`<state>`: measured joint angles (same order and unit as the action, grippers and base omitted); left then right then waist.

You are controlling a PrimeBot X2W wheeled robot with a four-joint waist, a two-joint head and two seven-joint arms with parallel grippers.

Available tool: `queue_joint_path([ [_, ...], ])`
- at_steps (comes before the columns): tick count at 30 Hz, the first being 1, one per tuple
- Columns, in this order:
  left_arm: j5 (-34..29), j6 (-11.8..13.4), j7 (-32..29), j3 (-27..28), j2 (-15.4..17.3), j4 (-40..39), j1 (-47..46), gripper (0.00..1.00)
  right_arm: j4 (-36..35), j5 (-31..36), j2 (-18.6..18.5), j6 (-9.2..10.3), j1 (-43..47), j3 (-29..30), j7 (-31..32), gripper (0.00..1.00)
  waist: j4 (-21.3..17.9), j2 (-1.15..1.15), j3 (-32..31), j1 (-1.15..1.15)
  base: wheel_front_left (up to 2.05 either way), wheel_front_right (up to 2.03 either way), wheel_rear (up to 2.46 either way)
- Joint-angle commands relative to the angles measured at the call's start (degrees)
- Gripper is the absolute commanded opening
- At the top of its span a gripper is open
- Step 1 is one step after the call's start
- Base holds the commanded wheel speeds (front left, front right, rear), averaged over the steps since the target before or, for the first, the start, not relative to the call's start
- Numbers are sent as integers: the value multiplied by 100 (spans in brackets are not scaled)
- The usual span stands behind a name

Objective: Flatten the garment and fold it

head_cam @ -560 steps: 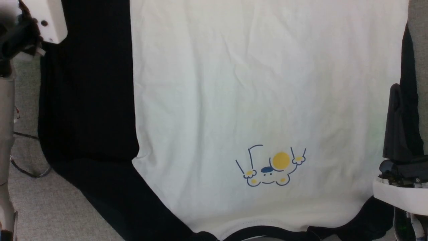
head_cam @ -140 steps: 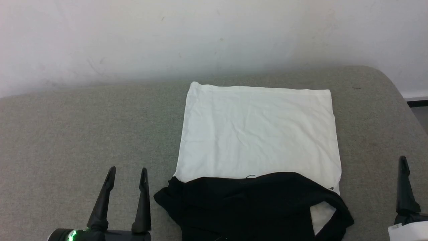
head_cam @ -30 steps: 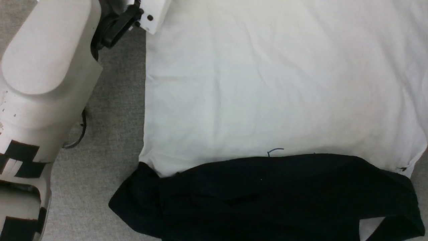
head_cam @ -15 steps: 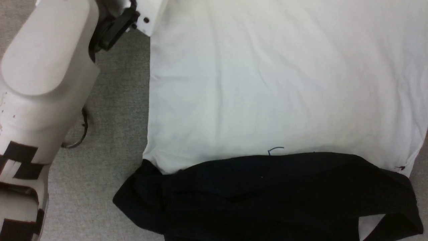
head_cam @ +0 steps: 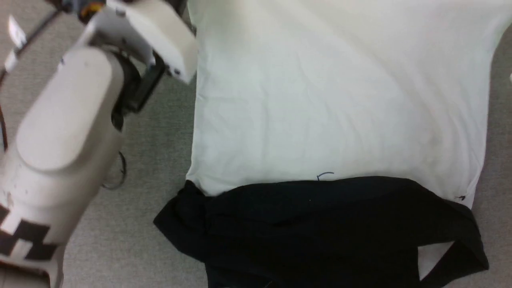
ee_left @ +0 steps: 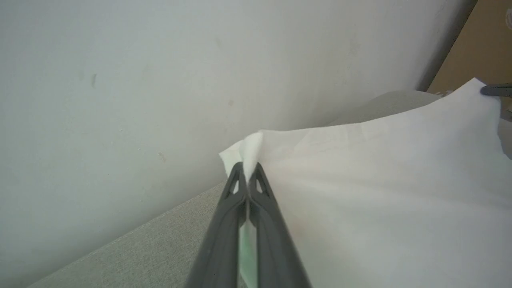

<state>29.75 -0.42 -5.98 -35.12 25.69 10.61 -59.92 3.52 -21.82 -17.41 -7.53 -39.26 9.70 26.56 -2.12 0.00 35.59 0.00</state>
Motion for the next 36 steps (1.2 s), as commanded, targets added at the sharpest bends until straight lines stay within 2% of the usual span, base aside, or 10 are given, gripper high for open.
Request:
queue_joint_path([
  [1,35,51,87,22,57,-116,173,0,-95,-64,-19,4,158,-18,-71,0,98,0,-336,0,0,0,0],
  [8,217,398,503,83,196,-1065,1328,0,-854,-309,60,4,1139,-45,-337,0,230,0,-1038,0,0,0,0],
  [15,388,721,800,142,520,-1973,2580,0,-1648,-483,415,4,2178,83,-347,0,336,0,-1688,0,0,0,0],
  [25,877,1287,865,325,1036,-3028,4401,0,-2494,-533,979,4,3356,230,-278,0,341,0,-2333,0,0,0,0],
  [30,1265,1440,961,411,1163,-3309,5236,0,-2720,-572,1216,4,4003,373,-228,0,327,0,-2592,0,0,0,0],
  [36,1641,1432,808,253,1279,-3345,5939,0,-2828,-668,1376,4,4782,372,-69,0,298,0,-2728,0,0,0,0],
])
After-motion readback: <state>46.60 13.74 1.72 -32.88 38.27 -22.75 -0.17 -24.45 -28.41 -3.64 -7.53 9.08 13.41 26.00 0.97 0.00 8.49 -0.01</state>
